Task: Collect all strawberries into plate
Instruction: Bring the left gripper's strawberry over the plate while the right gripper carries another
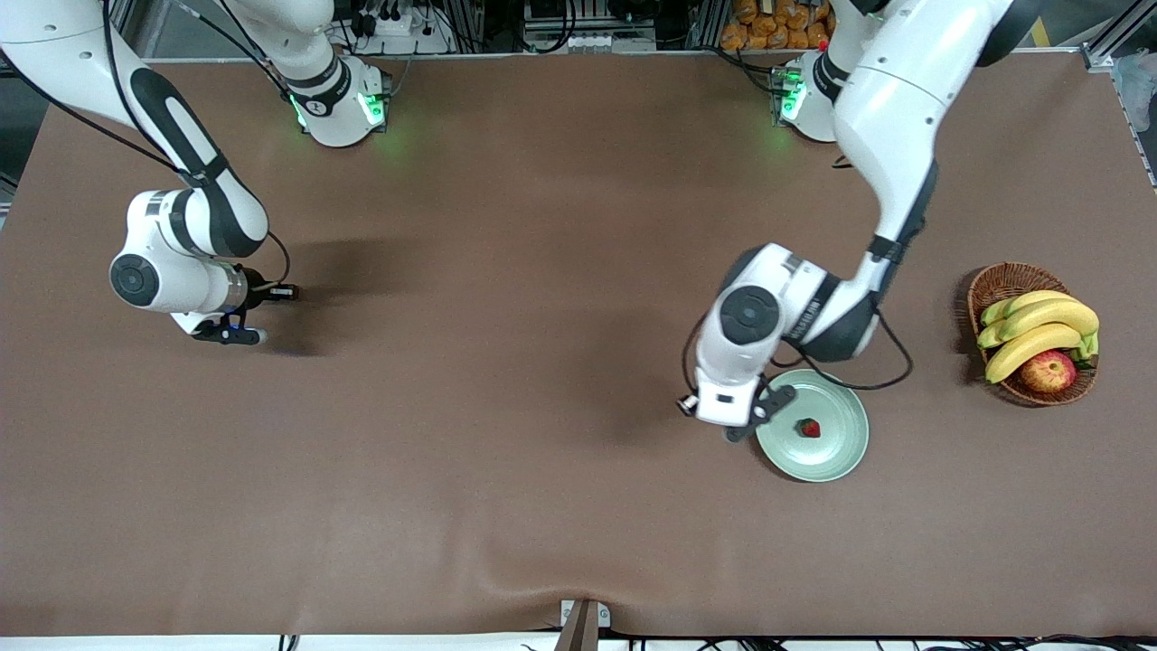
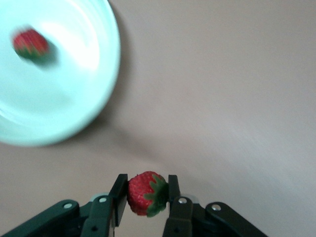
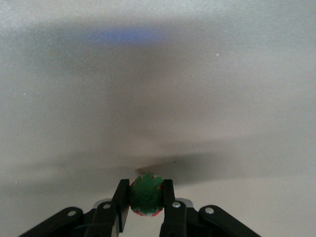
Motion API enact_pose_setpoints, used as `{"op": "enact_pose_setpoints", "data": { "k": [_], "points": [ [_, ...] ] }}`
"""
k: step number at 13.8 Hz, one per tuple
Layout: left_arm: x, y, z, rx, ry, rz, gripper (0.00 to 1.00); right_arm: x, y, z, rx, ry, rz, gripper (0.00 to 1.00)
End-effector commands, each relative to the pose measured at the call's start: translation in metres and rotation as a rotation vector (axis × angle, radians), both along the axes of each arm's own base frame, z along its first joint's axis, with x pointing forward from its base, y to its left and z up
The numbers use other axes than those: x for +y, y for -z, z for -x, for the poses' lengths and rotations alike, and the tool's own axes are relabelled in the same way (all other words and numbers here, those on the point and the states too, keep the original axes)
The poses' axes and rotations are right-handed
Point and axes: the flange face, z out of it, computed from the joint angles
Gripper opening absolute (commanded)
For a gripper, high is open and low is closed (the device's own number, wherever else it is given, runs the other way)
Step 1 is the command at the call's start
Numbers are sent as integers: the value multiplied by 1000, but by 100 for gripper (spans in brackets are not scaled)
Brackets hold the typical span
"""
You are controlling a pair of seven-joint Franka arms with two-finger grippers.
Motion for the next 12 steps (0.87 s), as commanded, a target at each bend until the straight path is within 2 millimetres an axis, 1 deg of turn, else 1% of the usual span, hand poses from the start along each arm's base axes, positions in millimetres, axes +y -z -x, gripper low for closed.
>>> {"op": "enact_pose_setpoints", "data": {
  "k": [1, 3, 4, 5, 6, 7, 8, 9, 10, 11, 12],
  "points": [
    [5, 5, 3, 11, 45, -23, 0, 5, -43, -27, 32, -18, 17, 0],
    [22, 5, -4, 15, 40, -26, 0, 14, -67, -44, 49, -10, 15, 0],
    [32, 9, -5, 27, 41, -32, 0, 24, -77, -51, 57, 9, -2, 0],
    [49, 12, -8, 40, 39, -40, 0, 36, -86, -57, 70, 36, -13, 0],
    [59, 12, -10, 43, 46, -42, 0, 50, -94, -61, 83, 63, -16, 0],
    [73, 12, -15, 46, 38, -43, 0, 68, -101, -64, 90, 91, -10, 0],
    [80, 12, -17, 47, 41, -43, 0, 86, -106, -67, 99, 124, -6, 0],
    [95, 11, -22, 48, 40, -43, 0, 110, -110, -68, 102, 154, -8, 0],
    [107, 3, -27, 38, 29, -43, 0, 134, -114, -69, 106, 192, 0, 0],
    [115, -3, -28, 33, 25, -45, 0, 161, -113, -67, 108, 223, 22, 0],
    [128, -10, -31, 29, 11, -47, 0, 193, -114, -64, 105, 249, 41, 0]
  ]
}}
